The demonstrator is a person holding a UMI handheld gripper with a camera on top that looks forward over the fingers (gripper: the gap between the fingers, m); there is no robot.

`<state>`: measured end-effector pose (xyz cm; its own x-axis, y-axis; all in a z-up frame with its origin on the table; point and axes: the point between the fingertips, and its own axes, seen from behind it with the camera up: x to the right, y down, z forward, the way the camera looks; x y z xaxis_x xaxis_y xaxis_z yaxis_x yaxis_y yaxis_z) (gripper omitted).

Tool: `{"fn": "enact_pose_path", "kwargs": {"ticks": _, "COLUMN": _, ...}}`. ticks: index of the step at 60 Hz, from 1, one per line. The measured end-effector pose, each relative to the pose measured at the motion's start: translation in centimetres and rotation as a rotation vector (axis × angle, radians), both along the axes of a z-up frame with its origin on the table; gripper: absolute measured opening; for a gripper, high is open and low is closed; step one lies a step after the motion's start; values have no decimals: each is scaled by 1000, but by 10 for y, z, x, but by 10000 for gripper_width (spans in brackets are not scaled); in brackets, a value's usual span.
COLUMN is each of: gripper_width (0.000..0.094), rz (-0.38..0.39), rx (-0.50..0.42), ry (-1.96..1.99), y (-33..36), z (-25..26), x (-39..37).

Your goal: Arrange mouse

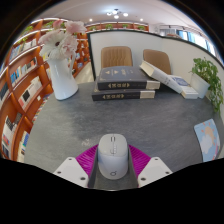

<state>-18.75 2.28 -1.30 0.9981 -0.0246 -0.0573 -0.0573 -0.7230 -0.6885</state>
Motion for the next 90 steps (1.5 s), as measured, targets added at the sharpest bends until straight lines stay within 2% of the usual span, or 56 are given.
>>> {"fn": "enact_pose_path", "kwargs": {"ticks": 12, "gripper_width": 366, "rz": -24, "rx": 10, "ry": 44, "y": 1, "z": 1, "x": 1}}
{"fn": "enact_pose_path", "kwargs": {"ticks": 22, "gripper_width": 366, "rz": 19, "rx": -30, "ry": 48, "y": -2, "z": 3, "x": 0}}
{"fn": "enact_pose_path", "kwargs": {"ticks": 25, "gripper_width": 366, "rz": 34, "rx": -16, "ry": 62, "y": 0, "z": 17, "x": 3}}
{"fn": "enact_pose_path", "kwargs": {"ticks": 32, "gripper_width": 366, "rz": 70, "rx": 97, "ry": 24, "y": 10, "z": 94, "x": 38}}
{"fn": "enact_pose_path", "kwargs": {"ticks": 46, "gripper_width": 365, "rz": 49, "rx": 388, "ry": -94, "y": 16, "z": 294, "x": 180}}
{"fn": "enact_pose_path", "kwargs": {"ticks": 51, "gripper_width": 364, "rz": 25, "rx": 448, "ry": -132, "y": 8, "z": 330, "x": 238}}
{"fn": "enact_pose_path", "kwargs": {"ticks": 55, "gripper_width": 362, "rz": 1, "rx": 468, "ry": -151, "y": 5, "z": 339, "x": 288}}
{"fn": "enact_pose_path", "kwargs": {"ticks": 61, "gripper_width": 362, "rz": -28, "rx": 416, "ry": -151, "y": -3, "z": 312, "x": 343}}
{"fn": "enact_pose_path", "kwargs": {"ticks": 69, "gripper_width": 361, "rz": -53, "rx": 258, "ry": -143, "y": -18, "z": 219, "x": 402}}
{"fn": "enact_pose_path", "kwargs": {"ticks": 79, "gripper_width": 363, "rz": -51, "rx": 50, "ry": -124, "y": -44, "z": 90, "x": 423}}
{"fn": "enact_pose_path", "kwargs": {"ticks": 90, "gripper_width": 364, "rz": 1, "rx": -77, "ry": -106, "y": -70, "z": 12, "x": 420}}
